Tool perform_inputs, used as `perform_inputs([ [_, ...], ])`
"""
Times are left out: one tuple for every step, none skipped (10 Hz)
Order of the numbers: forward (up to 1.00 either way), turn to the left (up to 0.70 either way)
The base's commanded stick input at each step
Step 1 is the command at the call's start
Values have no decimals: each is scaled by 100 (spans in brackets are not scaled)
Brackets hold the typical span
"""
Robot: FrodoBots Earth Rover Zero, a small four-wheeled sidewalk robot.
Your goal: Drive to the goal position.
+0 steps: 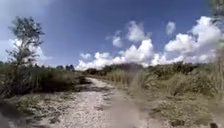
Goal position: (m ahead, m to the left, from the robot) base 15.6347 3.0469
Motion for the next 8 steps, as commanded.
perform_inputs([
  [60, 0],
  [60, 0],
  [60, 0],
  [60, 0],
  [60, 0],
  [60, 0],
  [60, 0],
  [60, 0],
])
